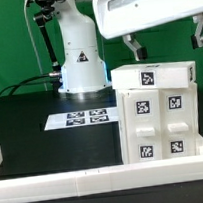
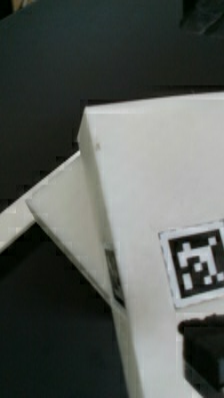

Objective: Assemble cabinet

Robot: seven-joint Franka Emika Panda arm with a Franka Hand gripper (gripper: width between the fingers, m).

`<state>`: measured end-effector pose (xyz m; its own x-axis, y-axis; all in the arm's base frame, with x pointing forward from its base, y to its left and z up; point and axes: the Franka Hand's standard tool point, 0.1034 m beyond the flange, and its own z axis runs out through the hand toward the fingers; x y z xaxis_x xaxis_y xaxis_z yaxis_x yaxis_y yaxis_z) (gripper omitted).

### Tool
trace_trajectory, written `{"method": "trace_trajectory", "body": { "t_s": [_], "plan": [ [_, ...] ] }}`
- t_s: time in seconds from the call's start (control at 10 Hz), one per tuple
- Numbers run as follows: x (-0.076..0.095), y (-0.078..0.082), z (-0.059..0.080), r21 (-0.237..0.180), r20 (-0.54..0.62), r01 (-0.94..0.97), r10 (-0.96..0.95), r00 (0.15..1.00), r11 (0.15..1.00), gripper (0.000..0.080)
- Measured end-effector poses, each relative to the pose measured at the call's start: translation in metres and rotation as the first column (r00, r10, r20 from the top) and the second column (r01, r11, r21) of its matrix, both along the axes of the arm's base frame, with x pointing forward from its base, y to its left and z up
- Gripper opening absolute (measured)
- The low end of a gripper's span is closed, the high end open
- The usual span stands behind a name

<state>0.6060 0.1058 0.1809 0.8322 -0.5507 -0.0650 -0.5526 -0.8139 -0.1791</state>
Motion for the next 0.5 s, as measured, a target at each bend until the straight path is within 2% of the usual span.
{"method": "trace_trajectory", "body": {
  "t_s": [0.1, 0.4, 0.5],
  "plan": [
    [-0.0018, -0.0015, -0.0014, -0.079, 0.015, -0.194, 0.195, 0.981, 0.978, 0.0797],
    [-0.0022, 0.0026, -0.0015, -0.158, 0.022, -0.539, 0.549, 0.836, 0.827, 0.0797],
    [-0.0033, 0.0028, -0.0025, -0.164, 0.016, -0.626, 0.636, 0.771, 0.763, 0.0797]
  ]
}}
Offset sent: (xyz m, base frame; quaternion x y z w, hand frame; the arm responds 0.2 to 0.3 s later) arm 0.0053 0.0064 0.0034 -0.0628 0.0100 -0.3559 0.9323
